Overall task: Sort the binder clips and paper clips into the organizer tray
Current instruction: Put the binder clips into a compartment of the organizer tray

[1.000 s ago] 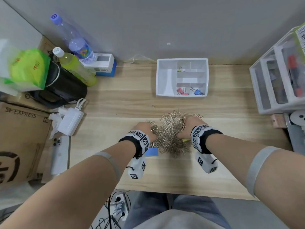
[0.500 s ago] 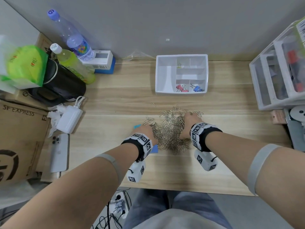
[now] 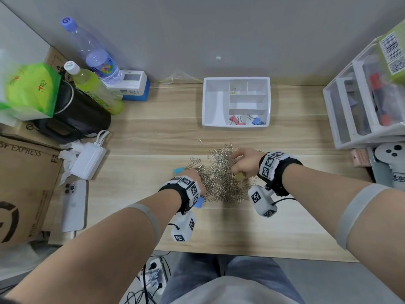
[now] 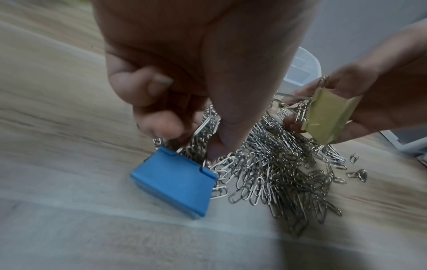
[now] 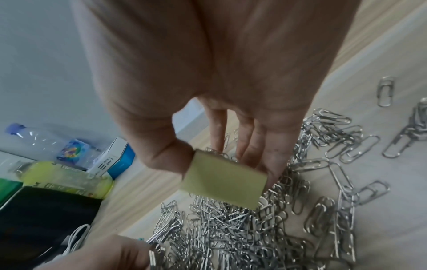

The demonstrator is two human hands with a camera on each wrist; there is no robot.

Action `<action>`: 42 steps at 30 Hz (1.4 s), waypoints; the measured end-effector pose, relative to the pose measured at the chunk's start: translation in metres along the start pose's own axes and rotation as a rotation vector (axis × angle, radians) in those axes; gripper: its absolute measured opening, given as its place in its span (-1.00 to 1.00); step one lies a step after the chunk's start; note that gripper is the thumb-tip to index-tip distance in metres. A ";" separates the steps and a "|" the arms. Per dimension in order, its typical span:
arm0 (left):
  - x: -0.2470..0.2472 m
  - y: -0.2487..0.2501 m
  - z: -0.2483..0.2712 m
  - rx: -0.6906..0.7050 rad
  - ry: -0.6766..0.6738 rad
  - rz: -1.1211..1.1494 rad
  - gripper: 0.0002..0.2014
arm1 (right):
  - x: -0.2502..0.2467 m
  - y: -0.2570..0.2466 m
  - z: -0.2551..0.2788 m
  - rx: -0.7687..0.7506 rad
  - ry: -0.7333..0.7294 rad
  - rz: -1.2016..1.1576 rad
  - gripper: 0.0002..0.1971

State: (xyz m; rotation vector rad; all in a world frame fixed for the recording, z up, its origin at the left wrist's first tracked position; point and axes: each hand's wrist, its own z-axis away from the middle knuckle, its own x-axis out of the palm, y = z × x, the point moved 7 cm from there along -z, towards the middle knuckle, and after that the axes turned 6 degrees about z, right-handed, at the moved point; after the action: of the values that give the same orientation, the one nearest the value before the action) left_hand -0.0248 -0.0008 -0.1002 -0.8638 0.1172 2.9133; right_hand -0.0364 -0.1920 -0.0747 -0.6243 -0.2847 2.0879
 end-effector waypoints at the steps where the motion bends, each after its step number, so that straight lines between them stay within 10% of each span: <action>1: -0.001 0.001 0.001 0.004 -0.003 -0.007 -0.65 | 0.000 0.002 -0.001 0.008 -0.001 -0.065 -0.46; 9: -0.013 0.010 0.010 0.044 0.035 0.061 -0.61 | 0.011 0.012 -0.003 0.049 -0.082 -0.314 -0.24; 20: -0.028 0.023 0.019 0.112 0.157 0.373 -0.62 | 0.016 0.020 0.003 0.125 -0.084 -0.694 -0.63; 23: -0.029 0.026 0.022 0.101 0.176 0.561 -0.70 | 0.012 0.018 0.004 0.114 -0.067 -0.580 -0.86; 34: -0.026 0.033 0.024 0.120 0.109 0.872 -0.72 | 0.010 0.017 0.013 0.067 -0.104 -0.742 -0.73; 42: -0.030 0.037 0.026 0.146 0.062 1.043 -0.79 | 0.009 0.019 0.011 -0.029 -0.085 -0.425 -0.84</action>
State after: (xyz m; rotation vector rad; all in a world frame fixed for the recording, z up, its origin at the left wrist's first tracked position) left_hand -0.0179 -0.0367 -0.0599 -1.1005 1.0654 3.6903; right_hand -0.0601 -0.1950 -0.0763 -0.4462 -0.4556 1.7047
